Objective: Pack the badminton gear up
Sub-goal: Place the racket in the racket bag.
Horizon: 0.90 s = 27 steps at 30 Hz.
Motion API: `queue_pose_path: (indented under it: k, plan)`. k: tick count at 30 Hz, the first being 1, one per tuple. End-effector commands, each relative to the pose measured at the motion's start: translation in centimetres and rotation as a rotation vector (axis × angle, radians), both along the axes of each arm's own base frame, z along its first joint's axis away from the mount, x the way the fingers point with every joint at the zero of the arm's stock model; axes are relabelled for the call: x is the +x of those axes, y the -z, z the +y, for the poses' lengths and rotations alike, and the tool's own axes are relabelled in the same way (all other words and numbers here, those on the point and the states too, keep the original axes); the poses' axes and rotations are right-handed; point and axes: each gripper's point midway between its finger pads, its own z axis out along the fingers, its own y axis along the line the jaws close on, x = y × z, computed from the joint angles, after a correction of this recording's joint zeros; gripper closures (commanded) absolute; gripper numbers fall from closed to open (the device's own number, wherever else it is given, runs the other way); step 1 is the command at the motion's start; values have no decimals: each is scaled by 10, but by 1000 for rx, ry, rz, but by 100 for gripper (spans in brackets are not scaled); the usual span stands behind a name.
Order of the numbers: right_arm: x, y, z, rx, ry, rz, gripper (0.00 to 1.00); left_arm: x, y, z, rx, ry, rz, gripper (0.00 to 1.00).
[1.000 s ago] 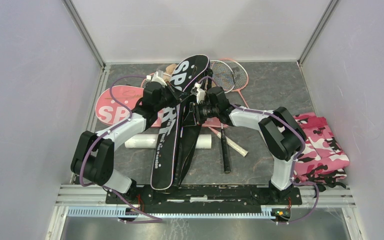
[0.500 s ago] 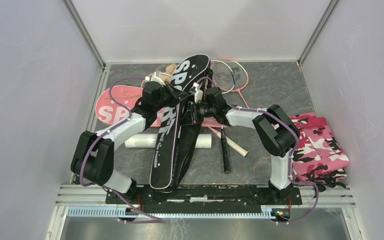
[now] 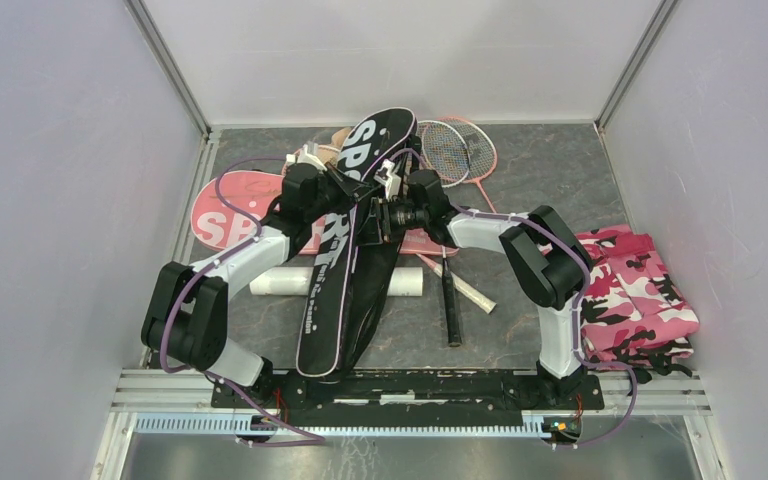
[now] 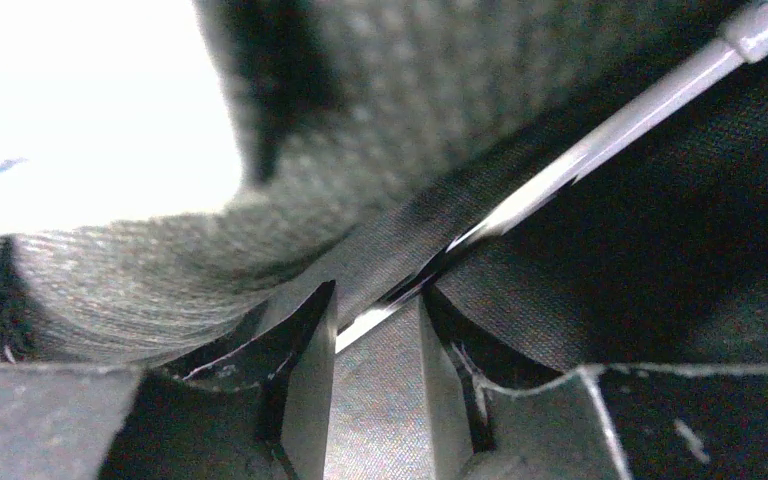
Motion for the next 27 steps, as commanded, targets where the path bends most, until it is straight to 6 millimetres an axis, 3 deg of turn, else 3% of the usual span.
queue_pose_path:
  k: [1, 14, 20, 27]
  plan:
    - [12, -37, 15, 99, -43, -125, 59, -5, -33, -11, -90, 41, -63, 98]
    - [25, -31, 15, 13, -23, -162, 59, -5, -40, -11, -112, 49, -70, 98]
    - [16, -24, -14, -102, -50, -219, 46, 2, -47, 2, -90, 18, -102, 98]
    - [5, -53, -52, -160, -87, -373, 26, 12, -64, 22, -62, -25, -152, 98]
